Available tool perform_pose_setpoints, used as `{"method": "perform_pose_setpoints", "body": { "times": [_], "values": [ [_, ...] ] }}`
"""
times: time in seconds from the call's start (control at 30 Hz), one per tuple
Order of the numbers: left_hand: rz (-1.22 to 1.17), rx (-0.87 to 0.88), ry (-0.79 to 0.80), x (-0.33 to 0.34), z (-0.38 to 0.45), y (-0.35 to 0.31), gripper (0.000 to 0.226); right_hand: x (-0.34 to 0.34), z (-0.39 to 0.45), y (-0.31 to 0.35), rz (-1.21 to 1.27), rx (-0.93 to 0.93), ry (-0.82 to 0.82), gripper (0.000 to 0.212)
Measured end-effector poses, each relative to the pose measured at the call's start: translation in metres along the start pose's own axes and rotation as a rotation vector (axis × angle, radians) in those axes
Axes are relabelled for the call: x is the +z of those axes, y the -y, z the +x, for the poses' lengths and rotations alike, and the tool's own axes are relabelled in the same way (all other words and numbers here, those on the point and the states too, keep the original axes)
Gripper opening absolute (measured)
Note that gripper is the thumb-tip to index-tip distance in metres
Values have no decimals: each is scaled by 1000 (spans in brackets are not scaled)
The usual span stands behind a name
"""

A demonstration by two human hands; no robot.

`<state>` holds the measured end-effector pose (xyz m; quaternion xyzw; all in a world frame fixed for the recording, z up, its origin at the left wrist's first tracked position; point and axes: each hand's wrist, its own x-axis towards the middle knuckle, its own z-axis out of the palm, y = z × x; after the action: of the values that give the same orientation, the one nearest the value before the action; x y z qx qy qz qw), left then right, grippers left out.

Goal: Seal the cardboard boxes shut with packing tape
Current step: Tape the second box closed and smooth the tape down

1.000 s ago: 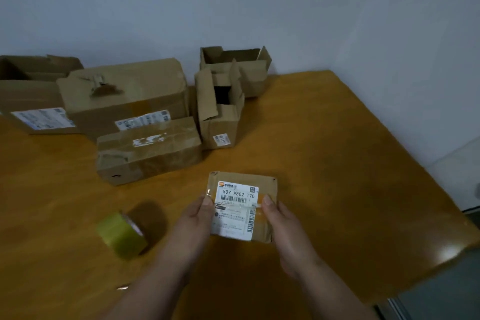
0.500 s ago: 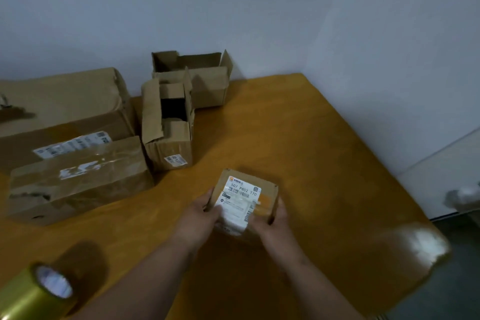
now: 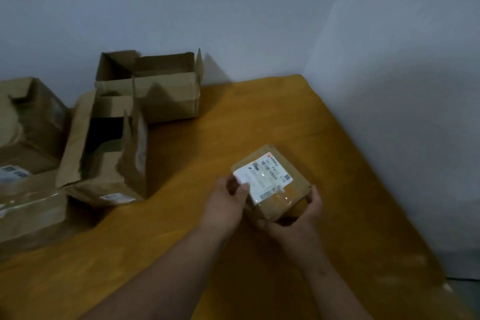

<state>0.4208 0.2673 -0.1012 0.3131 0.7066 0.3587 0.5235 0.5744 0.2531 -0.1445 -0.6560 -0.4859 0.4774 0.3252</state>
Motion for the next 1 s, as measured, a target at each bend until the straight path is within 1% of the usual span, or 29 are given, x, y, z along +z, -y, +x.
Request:
{"method": "perform_pose_setpoints", "body": {
  "times": [0.03, 0.1, 0.17, 0.23, 0.3, 0.43, 0.47, 0.53, 0.57, 0.63, 0.67, 0.73, 0.8, 0.9, 1.0],
  "values": [
    [2, 28, 70, 16, 10, -14, 30, -8, 20, 4, 12, -22, -59, 143],
    [21, 61, 220, 48, 33, -41, 46, -26, 64, 12, 48, -43, -179, 141],
    [53, 75, 299, 76, 59, -68, 61, -42, 110, 25, 87, -33, -244, 130],
    [52, 81, 318, 99, 86, -88, 68, -52, 153, 38, 70, -30, -270, 125],
    [44, 85, 320, 116, 115, -104, 73, -59, 192, 46, 28, -27, -306, 126],
    [-37, 58, 327, 136, 167, -127, 82, -60, 250, 71, 25, 78, -272, 120],
    [-65, 55, 324, 137, 176, -133, 83, -59, 260, 76, 34, 92, -261, 121],
    [-74, 69, 282, 131, 183, -140, 79, -56, 275, 78, 35, 90, -242, 124],
    [-60, 83, 259, 128, 181, -142, 74, -56, 278, 76, 34, 86, -247, 123],
    [26, 105, 215, 114, 172, -136, 69, -51, 274, 74, 27, 80, -262, 115],
    [67, 106, 205, 106, 166, -130, 67, -46, 267, 74, 11, 75, -268, 107],
    [132, 107, 196, 86, 149, -115, 64, -29, 240, 75, -47, 58, -246, 84],
    [178, 105, 183, 63, 125, -95, 57, -3, 206, 75, -94, 22, -162, 63],
    [202, 94, 194, 18, 86, -64, 39, 42, 144, 77, -60, -15, 53, 37],
    [235, 80, 199, -41, 41, -35, 37, 84, 80, 82, -16, 14, 193, 25]
  ]
}}
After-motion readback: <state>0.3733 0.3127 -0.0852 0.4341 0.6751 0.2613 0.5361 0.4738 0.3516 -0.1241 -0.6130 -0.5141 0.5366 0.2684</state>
